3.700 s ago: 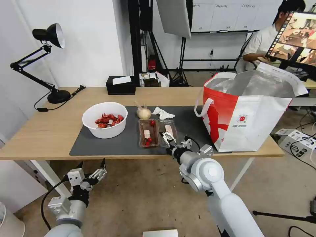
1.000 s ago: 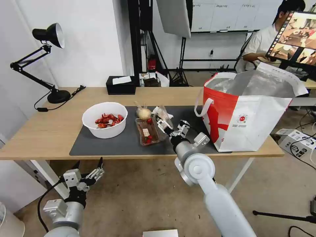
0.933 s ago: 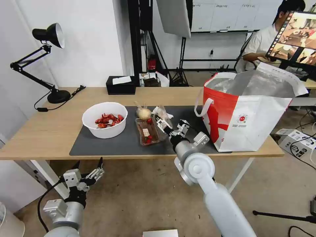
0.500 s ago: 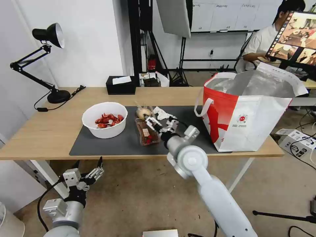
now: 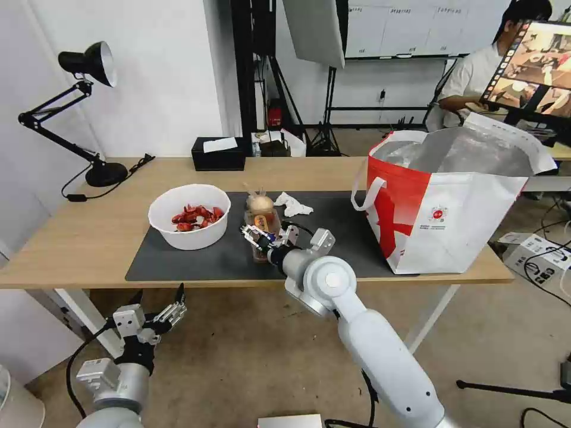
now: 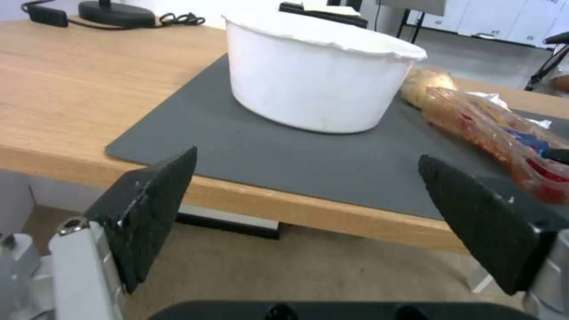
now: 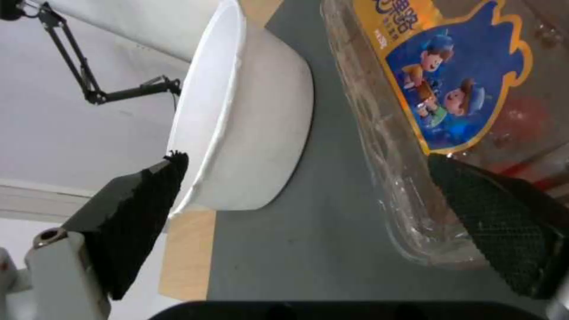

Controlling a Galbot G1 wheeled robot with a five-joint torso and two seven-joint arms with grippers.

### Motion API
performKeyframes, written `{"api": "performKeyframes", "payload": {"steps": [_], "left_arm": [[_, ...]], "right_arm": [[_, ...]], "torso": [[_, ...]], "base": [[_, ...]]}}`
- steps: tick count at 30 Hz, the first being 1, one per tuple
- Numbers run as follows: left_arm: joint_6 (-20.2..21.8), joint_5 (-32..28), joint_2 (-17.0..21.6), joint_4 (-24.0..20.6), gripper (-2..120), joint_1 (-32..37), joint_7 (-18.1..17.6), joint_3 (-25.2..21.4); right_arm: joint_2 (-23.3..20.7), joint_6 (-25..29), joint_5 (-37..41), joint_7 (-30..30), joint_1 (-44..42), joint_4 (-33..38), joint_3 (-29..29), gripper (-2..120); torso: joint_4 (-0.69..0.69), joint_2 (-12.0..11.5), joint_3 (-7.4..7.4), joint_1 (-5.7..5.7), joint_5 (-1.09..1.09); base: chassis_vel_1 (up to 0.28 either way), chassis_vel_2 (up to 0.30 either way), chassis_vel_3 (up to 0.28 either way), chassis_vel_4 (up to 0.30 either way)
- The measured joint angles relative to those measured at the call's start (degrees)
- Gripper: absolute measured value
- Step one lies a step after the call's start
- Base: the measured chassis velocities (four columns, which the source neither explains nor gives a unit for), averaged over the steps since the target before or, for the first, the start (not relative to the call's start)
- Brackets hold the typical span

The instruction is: Pick up the trash from the table and place it into the takeout bag.

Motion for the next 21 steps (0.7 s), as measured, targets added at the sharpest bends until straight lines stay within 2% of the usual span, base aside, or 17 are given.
{"api": "performKeyframes", "payload": {"steps": [8,10,11,12,13,16,17,20,21], "left_arm": [[0.1,-0.3,0.4,-0.7,100,0.4,-0.1,-0.3],[0.1,-0.4,0.3,-1.0,100,0.6,-0.1,-0.3],[0.1,-0.4,0.3,-1.0,100,0.6,-0.1,-0.3],[0.1,-0.4,0.3,-1.1,100,0.4,-0.1,-0.3],[0.1,-0.4,0.3,-1.1,100,0.4,-0.1,-0.3],[0.1,-0.4,0.3,-1.3,100,0.0,-0.1,-0.4],[0.1,-0.4,0.3,-1.3,100,0.0,-0.1,-0.4],[0.1,-0.5,0.4,-1.3,100,-0.3,-0.1,-0.4],[0.1,-0.5,0.4,-1.3,100,-0.3,-0.1,-0.4]], "right_arm": [[-0.7,0.9,-1.1,-3.0,0.1,1.1,0.2,100],[-2.8,1.7,-6.6,-8.3,2.8,1.4,-0.5,100],[-2.8,1.7,-6.6,-8.3,2.8,1.4,-0.5,100],[-5.1,1.8,-12.3,-11.3,6.3,0.9,-1.6,100],[-5.1,1.8,-12.3,-11.3,6.3,0.9,-1.6,100],[-10.8,1.6,-26.3,-19.5,13.6,-2.8,-4.9,100],[-10.8,1.6,-26.3,-19.5,13.6,-2.8,-4.9,100],[-15.4,1.3,-37.5,-32.3,19.3,-8.7,-8.6,86],[-15.4,1.3,-37.5,-32.3,19.3,-8.7,-8.6,86]], "torso": [[0.00,0.0,0.00,0.00,0.01],[0.00,0.0,0.00,-0.01,0.01],[0.00,0.0,0.00,-0.01,0.01],[0.00,0.0,0.00,-0.01,0.01],[0.00,0.0,0.00,-0.01,0.01],[-0.01,0.0,0.00,0.00,0.02],[-0.01,0.0,0.00,0.00,0.02],[-0.01,0.0,0.00,0.00,0.01],[-0.01,0.0,0.00,0.00,0.01]], "base": [[0.000,0.000,0.000,0.000],[0.000,0.000,0.000,0.000],[0.000,0.000,0.000,0.000],[0.000,0.000,0.000,0.000],[0.000,0.000,0.000,0.000],[0.000,0.000,0.000,0.000],[0.000,0.000,0.000,0.000],[0.000,0.000,0.000,0.000],[0.000,0.000,0.000,0.000]]}}
